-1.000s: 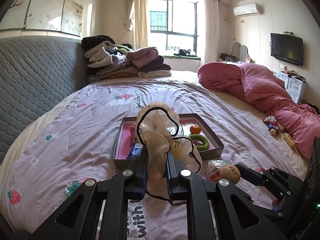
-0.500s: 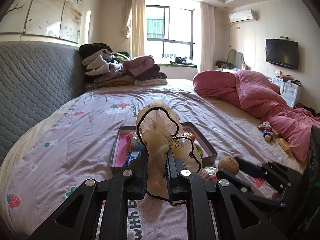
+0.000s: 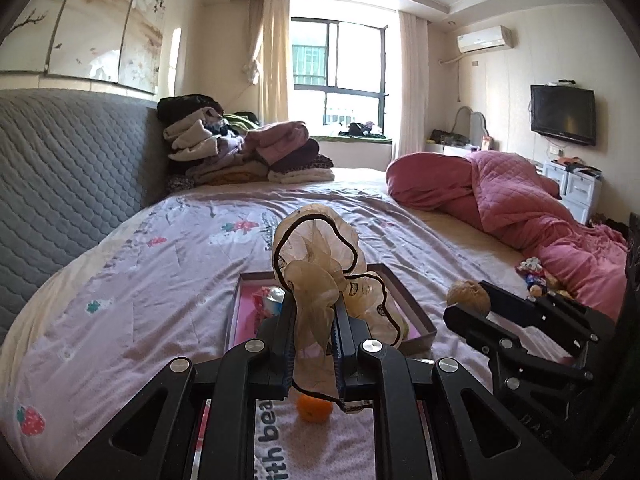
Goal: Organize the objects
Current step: 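Lift and carry the plush toy with the left tool while the right tool carries the walnut to the tray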
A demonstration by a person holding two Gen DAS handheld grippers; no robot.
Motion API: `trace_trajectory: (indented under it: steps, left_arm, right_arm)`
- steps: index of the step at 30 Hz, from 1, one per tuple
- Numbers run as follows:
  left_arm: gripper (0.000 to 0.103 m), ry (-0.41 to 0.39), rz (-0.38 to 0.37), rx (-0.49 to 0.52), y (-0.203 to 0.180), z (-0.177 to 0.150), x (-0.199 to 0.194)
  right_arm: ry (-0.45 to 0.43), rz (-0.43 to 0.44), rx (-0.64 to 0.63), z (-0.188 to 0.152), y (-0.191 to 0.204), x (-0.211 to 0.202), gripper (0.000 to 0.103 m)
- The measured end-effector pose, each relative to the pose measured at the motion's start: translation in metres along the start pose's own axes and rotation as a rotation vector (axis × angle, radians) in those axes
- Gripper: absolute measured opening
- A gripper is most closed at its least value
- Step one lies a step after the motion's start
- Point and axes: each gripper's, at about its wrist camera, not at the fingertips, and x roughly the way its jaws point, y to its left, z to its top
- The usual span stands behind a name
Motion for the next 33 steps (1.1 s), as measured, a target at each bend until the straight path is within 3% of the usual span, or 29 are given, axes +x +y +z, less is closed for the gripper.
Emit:
trace_trajectory:
  steps: [17,33]
  left_arm:
    - [0.016,0.007,0.025,0.021,0.006,0.03,0.03]
    - [0.016,0.06,0.048,0.019,0.024,0.048,0.095]
  right_arm:
    - [-0.012,-0.01,0.035,0.031,-0.025,0.025,0.033]
    - [-0.008,-0.019,-0.018,0.055,-0.028,0.064,0.033]
